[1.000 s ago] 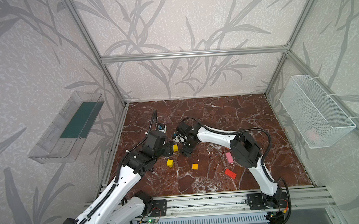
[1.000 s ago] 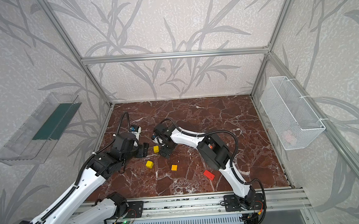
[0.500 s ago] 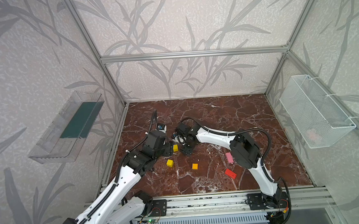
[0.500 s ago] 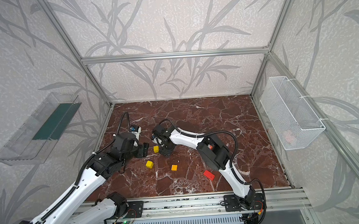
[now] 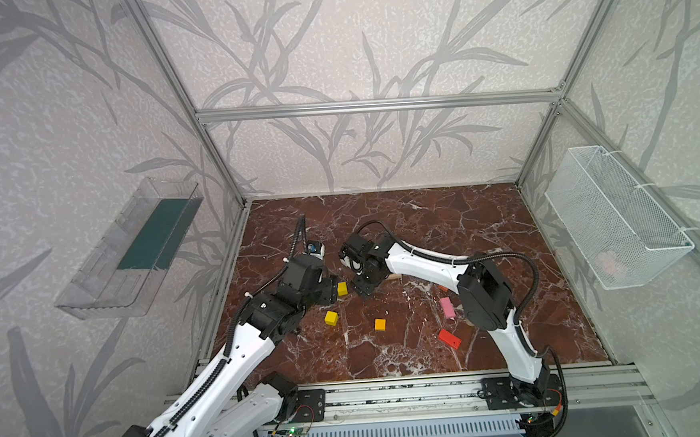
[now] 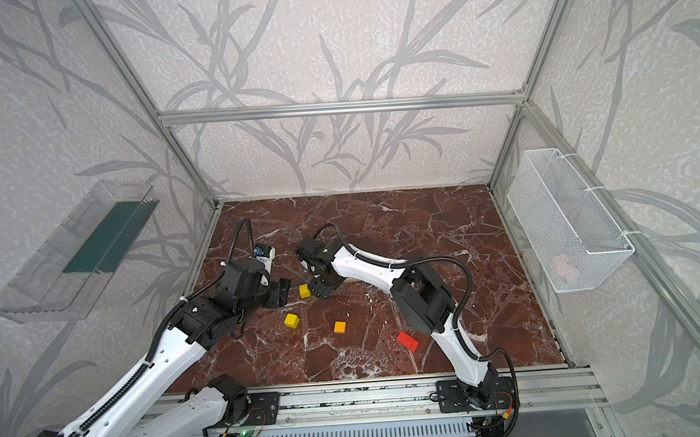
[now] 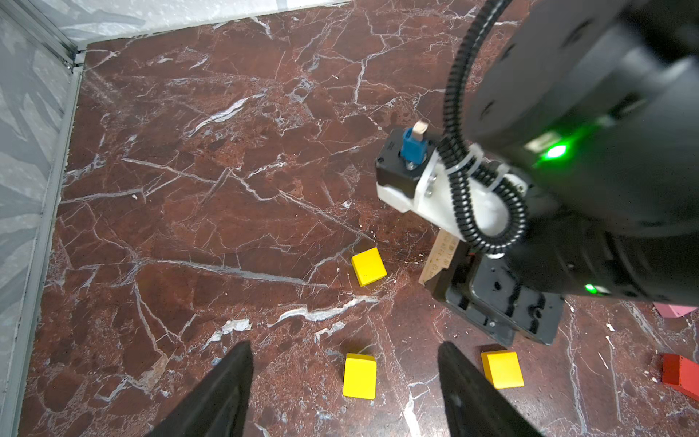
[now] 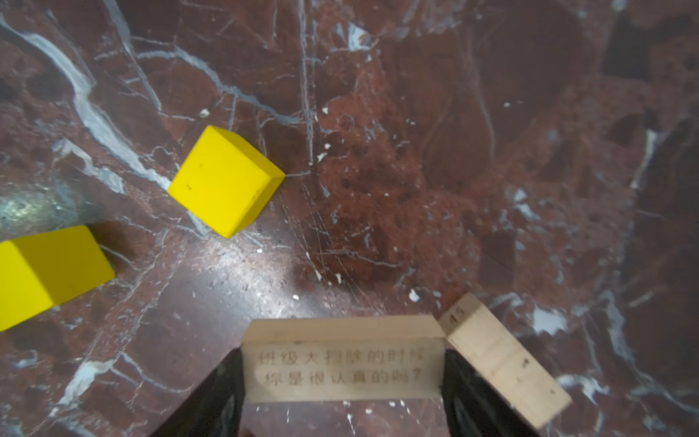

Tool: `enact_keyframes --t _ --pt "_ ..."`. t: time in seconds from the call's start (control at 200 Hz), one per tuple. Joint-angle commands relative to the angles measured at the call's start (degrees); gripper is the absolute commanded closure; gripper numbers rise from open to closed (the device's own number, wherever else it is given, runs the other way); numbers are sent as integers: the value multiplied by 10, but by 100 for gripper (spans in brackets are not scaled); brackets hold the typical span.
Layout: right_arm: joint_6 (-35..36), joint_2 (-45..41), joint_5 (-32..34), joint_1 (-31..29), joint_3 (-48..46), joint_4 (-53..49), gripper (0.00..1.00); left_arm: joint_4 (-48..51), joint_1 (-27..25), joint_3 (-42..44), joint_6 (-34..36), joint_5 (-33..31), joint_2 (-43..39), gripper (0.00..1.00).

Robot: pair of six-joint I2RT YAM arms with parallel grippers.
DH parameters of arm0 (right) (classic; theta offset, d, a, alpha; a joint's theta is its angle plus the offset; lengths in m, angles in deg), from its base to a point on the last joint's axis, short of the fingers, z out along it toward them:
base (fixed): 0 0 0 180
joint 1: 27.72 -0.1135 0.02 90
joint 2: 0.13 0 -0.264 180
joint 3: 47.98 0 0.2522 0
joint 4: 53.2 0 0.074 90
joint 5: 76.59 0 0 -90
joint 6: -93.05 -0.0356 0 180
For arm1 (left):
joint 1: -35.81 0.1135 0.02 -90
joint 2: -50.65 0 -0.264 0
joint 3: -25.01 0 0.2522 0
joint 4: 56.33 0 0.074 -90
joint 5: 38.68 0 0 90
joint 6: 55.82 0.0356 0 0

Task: Build the wood block tower
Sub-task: 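Slide the held printed bar against the plain bar with the right gripper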

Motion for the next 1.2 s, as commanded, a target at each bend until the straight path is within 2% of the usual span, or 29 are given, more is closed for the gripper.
enact_keyframes --t 0.0,0.26,0.635,1.195 --pt "-64 -65 25 -3 -22 -19 45 6 2 6 4 -2 -10 25" --pt "-146 -129 52 -3 -122 15 46 4 3 6 0 8 -16 25" --pt "-250 -146 65 11 -225 74 48 3 3 7 -2 14 -21 25" --pt "-339 -109 77 29 -258 130 49 4 3 8 -1 9 -24 25"
